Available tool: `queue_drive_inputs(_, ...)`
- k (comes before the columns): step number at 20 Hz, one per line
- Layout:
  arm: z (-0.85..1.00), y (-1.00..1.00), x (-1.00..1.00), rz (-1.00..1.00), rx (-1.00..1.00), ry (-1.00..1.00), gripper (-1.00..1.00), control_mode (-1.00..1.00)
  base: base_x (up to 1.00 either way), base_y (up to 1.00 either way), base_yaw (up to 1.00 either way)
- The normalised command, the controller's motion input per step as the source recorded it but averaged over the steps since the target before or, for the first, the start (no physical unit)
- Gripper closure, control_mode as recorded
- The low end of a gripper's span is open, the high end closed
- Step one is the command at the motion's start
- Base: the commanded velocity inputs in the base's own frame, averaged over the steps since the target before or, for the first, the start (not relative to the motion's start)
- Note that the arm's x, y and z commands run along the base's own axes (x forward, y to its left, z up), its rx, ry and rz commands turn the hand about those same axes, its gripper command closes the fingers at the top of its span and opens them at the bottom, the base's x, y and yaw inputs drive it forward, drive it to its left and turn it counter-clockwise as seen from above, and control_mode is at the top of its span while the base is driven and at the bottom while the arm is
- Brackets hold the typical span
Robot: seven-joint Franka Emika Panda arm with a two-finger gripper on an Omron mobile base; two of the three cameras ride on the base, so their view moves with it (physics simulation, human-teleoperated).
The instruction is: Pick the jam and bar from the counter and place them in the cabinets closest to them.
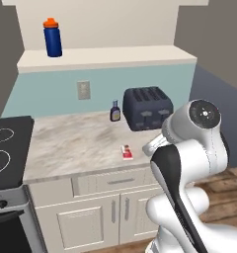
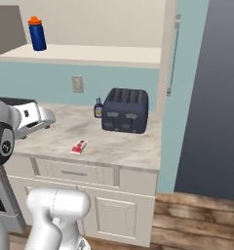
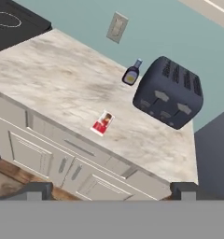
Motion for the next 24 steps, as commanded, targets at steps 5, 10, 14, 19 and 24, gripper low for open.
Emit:
queue_drive_inputs(5, 0.0, 0.0, 0.0, 0.0, 0.0, 0.0, -1.0, 1.0, 0.4, 0.0, 0.0)
queue_drive_inputs(10, 0.0, 0.0, 0.0, 0.0, 0.0, 0.0, -1.0, 1.0, 0.44, 0.0, -0.02)
queue_drive_inputs(14, 0.0, 0.0, 0.0, 0.0, 0.0, 0.0, -1.0, 1.0, 0.48, 0.0, -0.03)
queue_drive_inputs(19, 0.0, 0.0, 0.0, 0.0, 0.0, 0.0, -1.0, -1.0, 0.11, 0.0, -0.01)
queue_drive_inputs(24, 0.0, 0.01, 0.0, 0.0, 0.0, 0.0, -1.0, -1.0, 0.0, 0.0, 0.0)
